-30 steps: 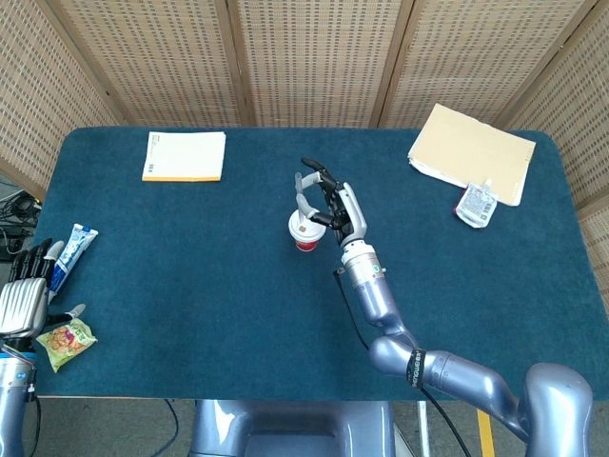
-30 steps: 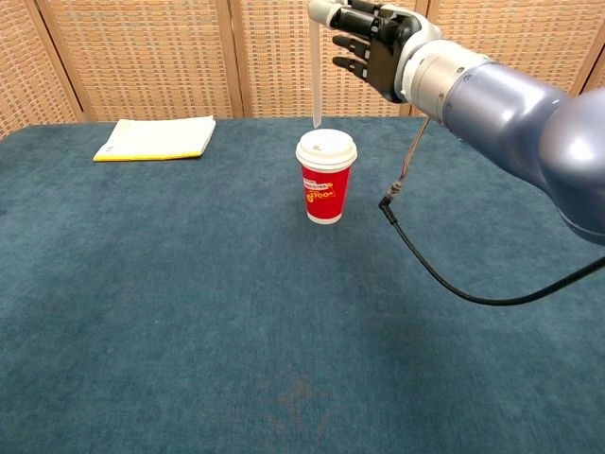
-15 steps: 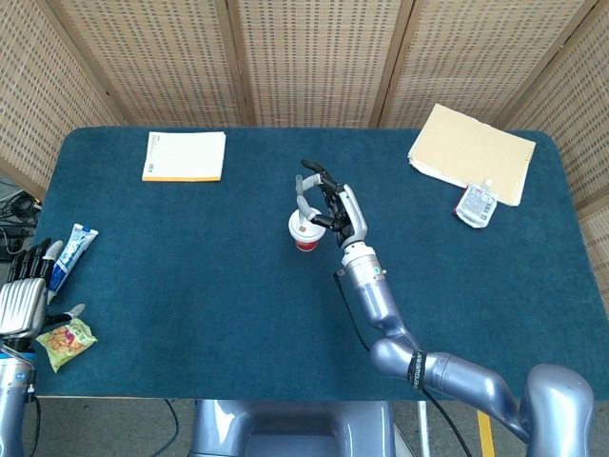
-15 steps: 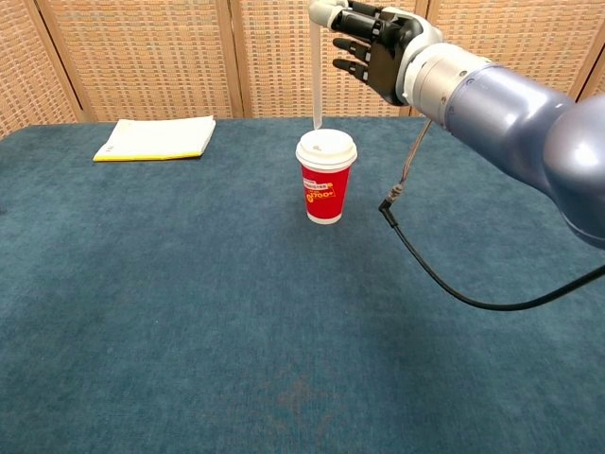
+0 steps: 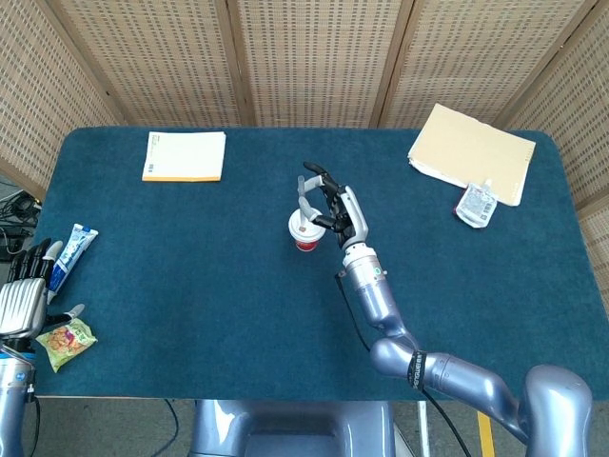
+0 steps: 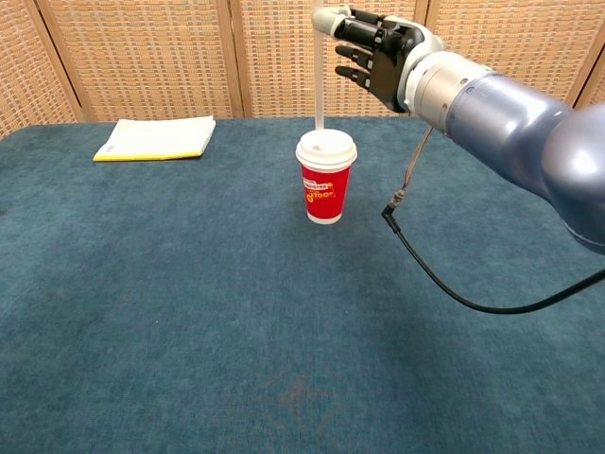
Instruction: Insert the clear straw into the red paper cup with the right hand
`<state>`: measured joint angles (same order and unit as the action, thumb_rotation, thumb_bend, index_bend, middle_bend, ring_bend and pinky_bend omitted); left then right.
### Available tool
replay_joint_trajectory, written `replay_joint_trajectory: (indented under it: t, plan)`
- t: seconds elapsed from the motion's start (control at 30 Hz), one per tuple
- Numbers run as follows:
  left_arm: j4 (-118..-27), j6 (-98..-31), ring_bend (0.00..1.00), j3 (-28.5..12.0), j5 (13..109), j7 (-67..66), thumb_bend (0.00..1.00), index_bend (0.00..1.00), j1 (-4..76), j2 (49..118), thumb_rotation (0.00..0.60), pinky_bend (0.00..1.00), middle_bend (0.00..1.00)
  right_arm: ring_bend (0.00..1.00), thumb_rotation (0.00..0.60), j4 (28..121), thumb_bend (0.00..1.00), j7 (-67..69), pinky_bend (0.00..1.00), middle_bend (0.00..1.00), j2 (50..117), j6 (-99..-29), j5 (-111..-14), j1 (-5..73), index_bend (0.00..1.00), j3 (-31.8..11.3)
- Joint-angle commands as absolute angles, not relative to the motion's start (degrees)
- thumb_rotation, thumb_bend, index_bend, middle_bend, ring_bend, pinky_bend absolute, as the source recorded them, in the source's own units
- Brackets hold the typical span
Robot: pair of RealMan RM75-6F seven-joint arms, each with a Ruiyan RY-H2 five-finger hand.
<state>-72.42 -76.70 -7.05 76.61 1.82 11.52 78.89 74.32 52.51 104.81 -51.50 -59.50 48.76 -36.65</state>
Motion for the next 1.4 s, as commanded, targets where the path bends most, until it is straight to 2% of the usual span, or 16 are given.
replay_joint_trajectory:
  t: [0.03,1.4]
  plan:
    - [-72.44,-76.64,0.00,-7.05,76.56,1.80,0.11,0.00,11.52,78.86,0.600,0.00,0.00,0.00,0.600,73.88,0.60,52.88,0.00,0.23,105.04,-51.25,-59.41,48.70,0.60,-36.53]
    - [-72.44,-75.53,0.00,-6.80,76.22,1.34,0.11,0.00,11.81,78.85,0.600,0.00,0.00,0.00,0.600,69.39,0.60,55.95,0.00,0.23,107.08,-49.40,-61.11,49.16,0.60,-35.78]
